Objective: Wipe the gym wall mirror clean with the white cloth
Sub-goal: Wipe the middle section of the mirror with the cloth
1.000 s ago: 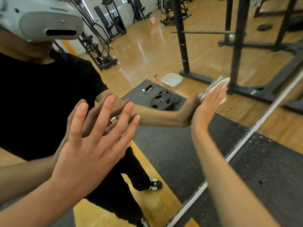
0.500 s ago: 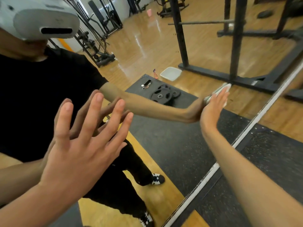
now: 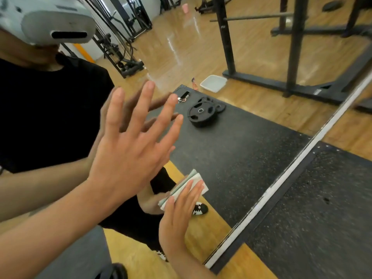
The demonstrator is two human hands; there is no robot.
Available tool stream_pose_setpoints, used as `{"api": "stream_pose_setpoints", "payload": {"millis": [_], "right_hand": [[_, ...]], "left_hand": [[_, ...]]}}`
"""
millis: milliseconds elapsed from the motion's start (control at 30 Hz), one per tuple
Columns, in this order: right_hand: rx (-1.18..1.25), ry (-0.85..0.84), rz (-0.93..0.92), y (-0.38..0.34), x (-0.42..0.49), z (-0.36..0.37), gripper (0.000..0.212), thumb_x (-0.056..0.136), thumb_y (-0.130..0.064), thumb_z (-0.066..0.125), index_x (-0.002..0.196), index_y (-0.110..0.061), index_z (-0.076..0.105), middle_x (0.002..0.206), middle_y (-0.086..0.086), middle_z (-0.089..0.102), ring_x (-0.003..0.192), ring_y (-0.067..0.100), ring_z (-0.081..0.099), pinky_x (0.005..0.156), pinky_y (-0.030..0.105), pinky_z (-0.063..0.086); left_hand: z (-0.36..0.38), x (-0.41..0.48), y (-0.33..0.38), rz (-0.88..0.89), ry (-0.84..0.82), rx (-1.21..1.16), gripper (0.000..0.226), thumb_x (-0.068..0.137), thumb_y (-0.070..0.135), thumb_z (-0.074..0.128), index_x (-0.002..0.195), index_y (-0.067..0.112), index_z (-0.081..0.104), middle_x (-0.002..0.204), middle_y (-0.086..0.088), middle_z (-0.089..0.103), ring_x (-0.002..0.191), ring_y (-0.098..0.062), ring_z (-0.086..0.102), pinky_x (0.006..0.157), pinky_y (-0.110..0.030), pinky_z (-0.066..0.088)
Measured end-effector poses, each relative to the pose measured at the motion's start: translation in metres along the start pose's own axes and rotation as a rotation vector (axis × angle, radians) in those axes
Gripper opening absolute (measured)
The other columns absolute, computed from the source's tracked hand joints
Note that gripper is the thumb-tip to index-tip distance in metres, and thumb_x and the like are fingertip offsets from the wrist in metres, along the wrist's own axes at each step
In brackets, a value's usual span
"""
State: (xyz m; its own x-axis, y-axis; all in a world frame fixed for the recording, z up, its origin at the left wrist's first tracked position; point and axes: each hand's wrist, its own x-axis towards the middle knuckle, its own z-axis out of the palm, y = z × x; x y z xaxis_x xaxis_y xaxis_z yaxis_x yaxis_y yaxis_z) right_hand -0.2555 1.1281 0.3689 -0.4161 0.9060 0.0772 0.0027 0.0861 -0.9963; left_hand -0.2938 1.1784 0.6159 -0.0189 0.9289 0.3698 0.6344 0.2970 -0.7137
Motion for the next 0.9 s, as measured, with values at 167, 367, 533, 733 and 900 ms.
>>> {"api": "stream_pose_setpoints", "payload": {"millis": [167,367,533,733,900], "right_hand": [[0.068,0.013,0.001,0.003,0.006,-0.004,0.063,0.107,-0.067,0.010,0.159,-0.052,-0.021,0.172,-0.016,-0.023,0.161,0.015,-0.017,0.131,0.048,0.005],[0.094,0.105,0.047,-0.023,0.004,0.001,0.056,0.106,-0.063,0.011,0.154,-0.054,-0.018,0.166,-0.023,-0.028,0.156,0.000,-0.021,0.126,0.025,-0.008],[0.221,0.183,0.264,-0.050,0.002,0.011,0.056,0.117,-0.035,0.023,0.167,-0.032,-0.001,0.176,-0.006,-0.011,0.161,0.011,-0.009,0.128,0.033,-0.002],[0.260,0.209,0.256,-0.049,-0.001,0.014,0.056,0.116,-0.041,0.023,0.167,-0.037,0.000,0.175,-0.011,-0.010,0.161,0.010,-0.008,0.130,0.038,-0.001],[0.237,0.221,0.237,-0.040,-0.002,0.018,0.057,0.115,-0.046,0.022,0.166,-0.041,-0.002,0.175,-0.013,-0.010,0.162,0.011,-0.007,0.132,0.043,0.001]], "left_hand": [[-0.021,-0.040,-0.006,0.185,0.018,-0.143,0.053,0.101,0.043,0.055,0.138,0.006,0.065,0.162,-0.026,0.042,0.154,-0.042,0.034,0.125,-0.059,0.024],[-0.058,-0.148,-0.046,0.121,0.000,-0.082,0.057,0.098,0.044,0.056,0.139,0.006,0.066,0.163,-0.025,0.040,0.154,-0.041,0.029,0.128,-0.056,0.018],[-0.088,-0.230,-0.091,0.077,0.023,-0.022,0.058,0.100,0.045,0.055,0.142,0.006,0.063,0.165,-0.025,0.038,0.155,-0.041,0.028,0.129,-0.055,0.016],[-0.089,-0.265,-0.133,0.059,0.016,0.084,0.067,0.102,0.048,0.048,0.154,0.005,0.052,0.169,-0.026,0.030,0.158,-0.044,0.023,0.131,-0.056,0.009],[-0.066,-0.272,-0.139,0.078,-0.031,0.232,0.073,0.109,0.053,0.036,0.167,0.010,0.026,0.175,-0.020,0.011,0.162,-0.041,0.009,0.131,-0.055,-0.006]]}}
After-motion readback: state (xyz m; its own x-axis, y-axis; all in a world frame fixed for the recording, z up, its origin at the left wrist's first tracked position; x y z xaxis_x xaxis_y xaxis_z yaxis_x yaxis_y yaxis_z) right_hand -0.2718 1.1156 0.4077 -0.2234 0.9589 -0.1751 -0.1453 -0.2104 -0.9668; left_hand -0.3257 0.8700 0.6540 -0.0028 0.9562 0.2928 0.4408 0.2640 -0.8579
